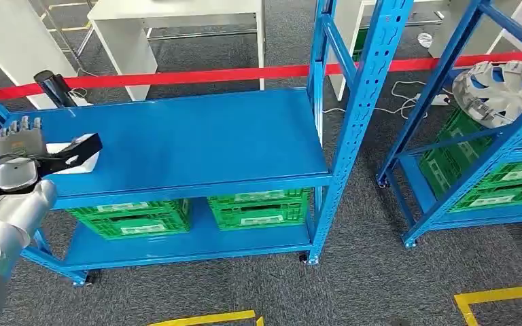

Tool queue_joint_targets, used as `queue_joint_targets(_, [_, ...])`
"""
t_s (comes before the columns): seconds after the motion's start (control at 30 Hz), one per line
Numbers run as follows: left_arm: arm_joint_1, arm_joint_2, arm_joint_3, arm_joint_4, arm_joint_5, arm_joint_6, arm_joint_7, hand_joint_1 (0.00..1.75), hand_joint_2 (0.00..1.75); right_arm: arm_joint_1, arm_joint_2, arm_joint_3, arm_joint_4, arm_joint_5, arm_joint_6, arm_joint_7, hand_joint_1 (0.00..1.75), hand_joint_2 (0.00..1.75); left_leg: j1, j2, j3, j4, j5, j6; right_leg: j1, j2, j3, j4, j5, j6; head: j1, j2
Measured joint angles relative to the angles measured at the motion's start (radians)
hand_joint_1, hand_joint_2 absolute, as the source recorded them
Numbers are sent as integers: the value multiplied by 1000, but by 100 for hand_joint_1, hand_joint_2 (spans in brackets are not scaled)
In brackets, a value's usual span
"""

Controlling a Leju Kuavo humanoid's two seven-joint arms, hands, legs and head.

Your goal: Take the parts from the cabinet and place them on the table.

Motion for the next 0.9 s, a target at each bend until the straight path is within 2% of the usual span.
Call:
queue_joint_targets(0.07, [15,12,14,3,11,9,-2,0,0,0,0,-3,0,5,1,6,0,0,1,0,3,-4,2,-17,1,0,0,0,-2,-3,0,0])
queue_joint_targets(0.1, [23,17,23,4,13,13,-4,0,0,0,0,-5,0,6,2,7,0,0,1,0,3,-6,2,-23,1,-1,0,0,-2,-4,0,0])
queue_joint_targets(0.2, [44,31,43,5,18,23,-17,0,0,0,0,-8,0,7,2,6,0,0,1,0,4,-7,3,-26,2,-1,0,1,-2,-6,0,0])
queue_joint_targets(0.4, [66,46,57,5,1,32,-38,0,0,0,0,-11,0,7,2,7,0,0,1,-1,3,-5,3,-28,1,-1,2,0,-2,-5,0,0])
queue_joint_targets(0.7, [85,57,70,4,-12,43,-55,0,0,0,0,-16,0,8,2,7,0,0,0,-1,3,-3,0,-25,0,-2,5,-2,-2,-5,0,0])
queue_joint_targets(0.73, [94,59,72,4,-14,57,-65,0,175,0,0,-17,0,8,2,6,0,0,0,0,3,-3,0,-25,0,-1,5,-2,-2,-5,0,0])
queue_joint_targets(0.9, [142,59,72,4,-45,145,-122,0,175,1,0,-23,0,6,2,4,0,0,0,-1,3,-3,0,-24,0,-2,5,-3,-3,-4,0,0])
